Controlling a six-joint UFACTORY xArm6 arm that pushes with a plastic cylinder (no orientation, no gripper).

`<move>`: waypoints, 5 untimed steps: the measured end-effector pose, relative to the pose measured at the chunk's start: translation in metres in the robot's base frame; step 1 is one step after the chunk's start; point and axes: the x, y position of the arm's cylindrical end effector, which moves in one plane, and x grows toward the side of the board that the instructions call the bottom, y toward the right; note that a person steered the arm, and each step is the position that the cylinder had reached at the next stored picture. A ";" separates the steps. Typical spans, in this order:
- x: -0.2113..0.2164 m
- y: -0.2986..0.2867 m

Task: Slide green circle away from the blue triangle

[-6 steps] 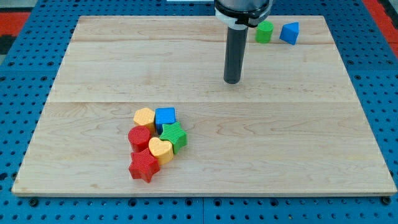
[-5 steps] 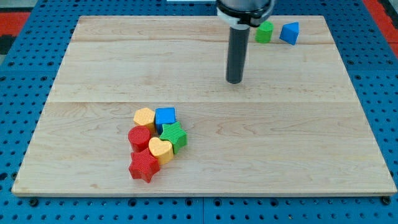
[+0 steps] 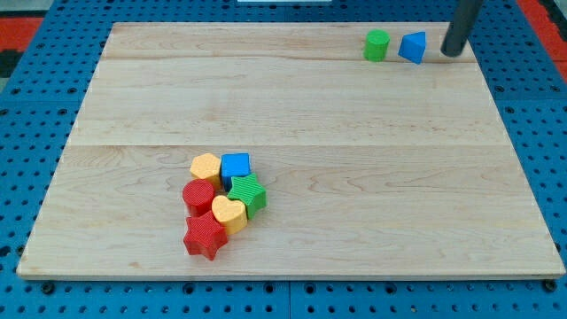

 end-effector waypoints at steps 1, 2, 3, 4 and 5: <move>-0.001 -0.032; 0.005 -0.120; -0.012 -0.195; -0.013 -0.161; -0.036 -0.134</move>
